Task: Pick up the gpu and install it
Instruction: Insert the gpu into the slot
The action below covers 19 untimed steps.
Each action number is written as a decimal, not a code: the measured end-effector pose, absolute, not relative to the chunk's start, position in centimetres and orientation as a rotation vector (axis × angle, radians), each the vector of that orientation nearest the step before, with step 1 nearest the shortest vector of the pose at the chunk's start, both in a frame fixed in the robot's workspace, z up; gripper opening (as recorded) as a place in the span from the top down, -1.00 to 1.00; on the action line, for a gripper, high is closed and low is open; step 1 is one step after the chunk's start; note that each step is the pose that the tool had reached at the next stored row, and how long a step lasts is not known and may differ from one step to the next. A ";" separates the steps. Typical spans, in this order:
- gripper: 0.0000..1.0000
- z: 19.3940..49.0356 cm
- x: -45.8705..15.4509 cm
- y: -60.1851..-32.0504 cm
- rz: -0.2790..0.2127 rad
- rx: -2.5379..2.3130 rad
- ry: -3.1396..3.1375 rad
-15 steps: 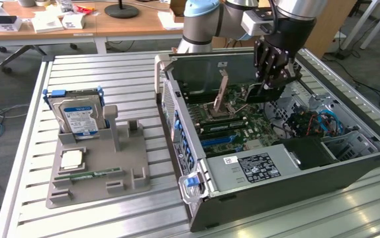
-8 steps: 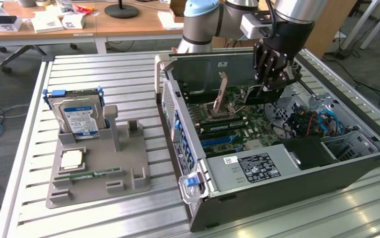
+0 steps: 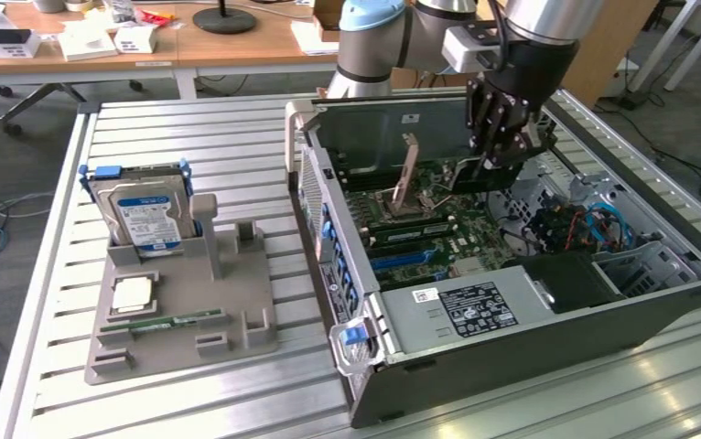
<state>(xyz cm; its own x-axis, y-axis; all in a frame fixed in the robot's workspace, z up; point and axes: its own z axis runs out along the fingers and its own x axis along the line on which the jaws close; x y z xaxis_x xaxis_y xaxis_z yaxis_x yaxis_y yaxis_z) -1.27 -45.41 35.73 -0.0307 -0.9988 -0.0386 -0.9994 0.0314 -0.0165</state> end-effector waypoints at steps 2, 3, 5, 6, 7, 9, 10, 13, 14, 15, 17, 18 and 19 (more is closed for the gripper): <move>0.47 35.7 -1.4 -45.4 0.023 -2.159 2.227; 0.47 35.7 -1.5 -45.4 0.022 -2.159 2.227; 0.47 35.6 -1.6 -45.4 0.021 -2.159 2.227; 0.47 35.6 -1.6 -45.4 0.021 -2.159 2.227; 0.47 35.6 -1.6 -45.4 0.021 -2.159 2.226; 0.47 35.6 -1.6 -45.4 0.022 -2.159 2.226; 0.47 35.5 -1.6 -45.4 0.022 -2.158 2.226; 0.47 35.2 -1.6 -45.4 0.021 -2.159 2.227; 0.47 35.1 -1.6 -45.4 0.022 -2.159 2.226; 0.47 34.9 -1.6 -45.4 0.021 -2.159 2.227; 0.47 34.7 -1.6 -45.4 0.021 -2.159 2.226; 0.47 34.5 -1.6 -45.4 0.022 -2.158 2.226; 0.47 34.4 -1.6 -45.4 0.022 -2.159 2.227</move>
